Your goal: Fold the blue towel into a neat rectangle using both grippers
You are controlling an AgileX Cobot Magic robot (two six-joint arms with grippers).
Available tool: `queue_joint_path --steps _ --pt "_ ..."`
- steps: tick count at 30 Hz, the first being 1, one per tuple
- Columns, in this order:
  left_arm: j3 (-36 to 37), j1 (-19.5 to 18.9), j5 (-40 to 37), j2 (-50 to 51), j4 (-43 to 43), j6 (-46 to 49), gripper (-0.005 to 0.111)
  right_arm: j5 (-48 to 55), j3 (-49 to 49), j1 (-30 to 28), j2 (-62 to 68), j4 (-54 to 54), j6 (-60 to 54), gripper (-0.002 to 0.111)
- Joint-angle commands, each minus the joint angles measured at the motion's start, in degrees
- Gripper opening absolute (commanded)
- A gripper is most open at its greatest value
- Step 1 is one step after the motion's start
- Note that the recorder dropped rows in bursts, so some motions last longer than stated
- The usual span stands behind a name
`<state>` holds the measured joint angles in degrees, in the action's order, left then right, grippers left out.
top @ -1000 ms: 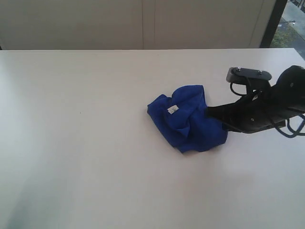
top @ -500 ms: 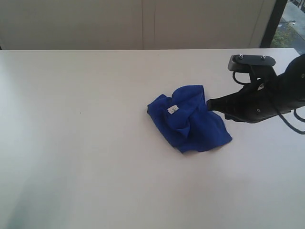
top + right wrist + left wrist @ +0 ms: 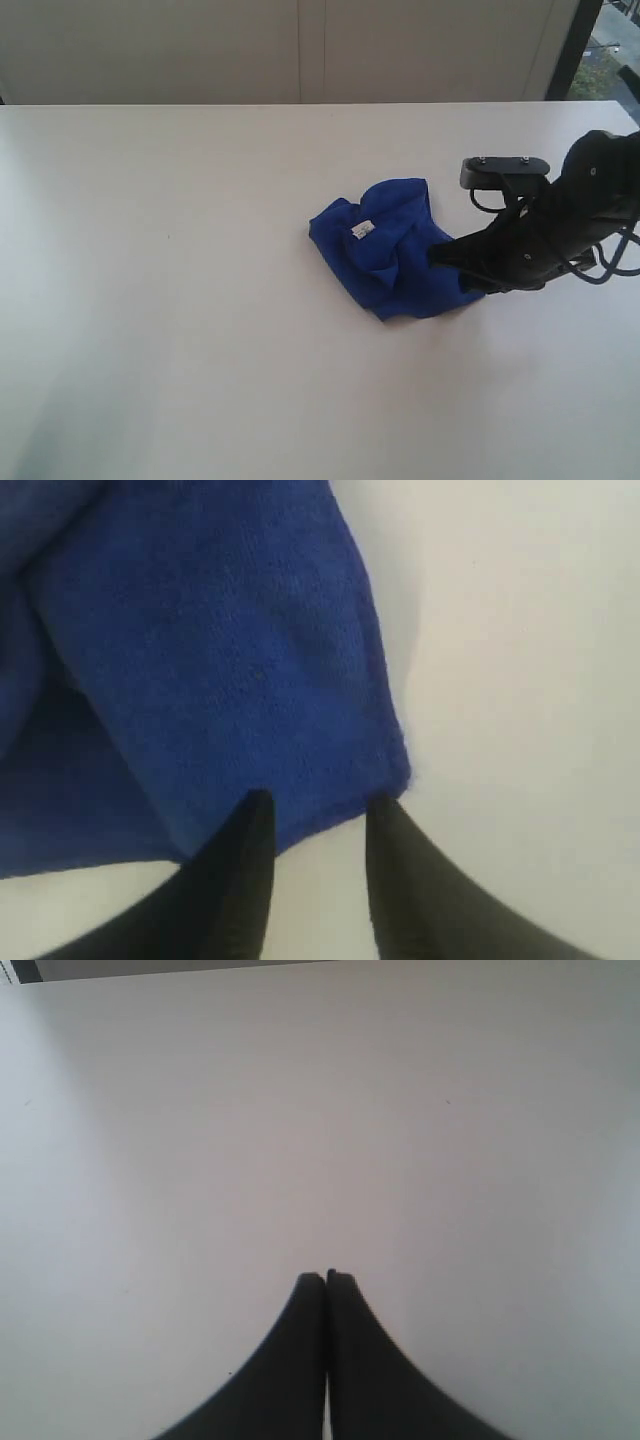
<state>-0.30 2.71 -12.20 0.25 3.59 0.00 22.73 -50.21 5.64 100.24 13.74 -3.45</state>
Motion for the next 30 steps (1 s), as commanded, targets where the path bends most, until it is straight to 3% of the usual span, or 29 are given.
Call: queue_joint_path --steps 1,21,25,29,30 --pt "0.3 -0.2 0.2 -0.3 0.4 0.0 0.000 -2.3 -0.3 0.1 1.1 -2.0 0.2 0.032" --pt "0.3 -0.2 0.2 -0.3 0.4 0.0 0.000 -7.0 -0.3 0.1 6.2 -5.0 1.1 0.032" --pt "0.3 -0.2 0.2 -0.3 0.4 0.0 0.000 -6.5 -0.3 0.1 6.5 -5.0 1.1 0.020" --pt "0.3 -0.2 0.2 -0.3 0.4 0.0 0.000 -6.1 -0.3 0.1 6.5 -5.0 1.1 0.000" --pt "0.3 -0.2 0.2 -0.3 0.4 0.0 0.000 -6.1 -0.3 0.1 6.5 -5.0 1.1 0.000"
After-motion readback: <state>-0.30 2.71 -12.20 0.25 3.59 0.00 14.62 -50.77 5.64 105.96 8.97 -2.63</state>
